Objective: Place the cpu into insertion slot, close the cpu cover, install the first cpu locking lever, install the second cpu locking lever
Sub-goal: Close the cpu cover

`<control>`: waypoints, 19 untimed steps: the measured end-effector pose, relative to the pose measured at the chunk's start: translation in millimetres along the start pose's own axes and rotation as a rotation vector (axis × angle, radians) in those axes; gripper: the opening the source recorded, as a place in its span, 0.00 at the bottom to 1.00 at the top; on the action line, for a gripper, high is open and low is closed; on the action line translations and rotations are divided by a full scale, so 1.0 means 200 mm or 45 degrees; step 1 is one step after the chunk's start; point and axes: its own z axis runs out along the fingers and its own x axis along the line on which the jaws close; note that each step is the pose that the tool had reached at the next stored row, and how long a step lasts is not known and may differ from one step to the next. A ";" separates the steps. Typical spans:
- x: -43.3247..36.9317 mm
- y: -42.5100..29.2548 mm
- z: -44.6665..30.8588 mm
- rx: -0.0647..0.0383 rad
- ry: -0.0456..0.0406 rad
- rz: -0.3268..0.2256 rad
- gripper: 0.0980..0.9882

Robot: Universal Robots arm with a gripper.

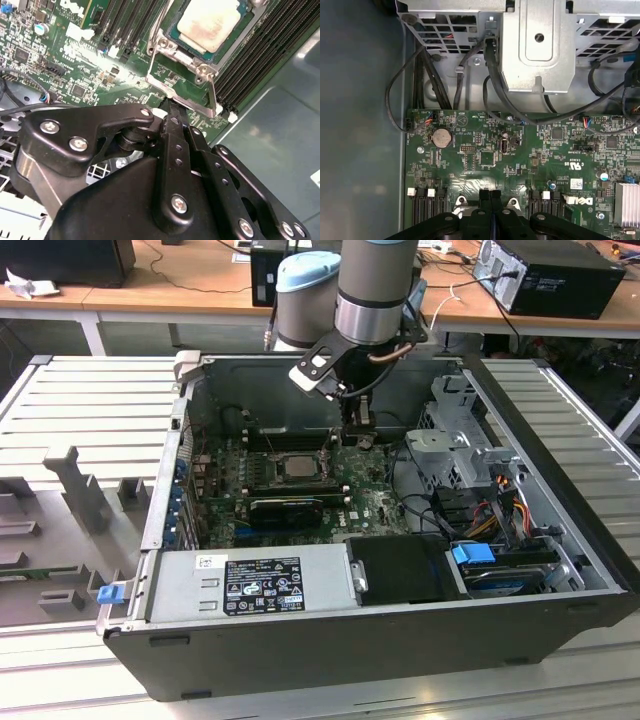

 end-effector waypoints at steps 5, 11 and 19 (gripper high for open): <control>0.001 -0.055 -0.001 0.000 0.000 0.000 0.01; 0.002 -0.106 -0.001 0.000 0.000 0.000 0.01; 0.003 -0.166 0.053 0.000 0.000 -0.003 0.01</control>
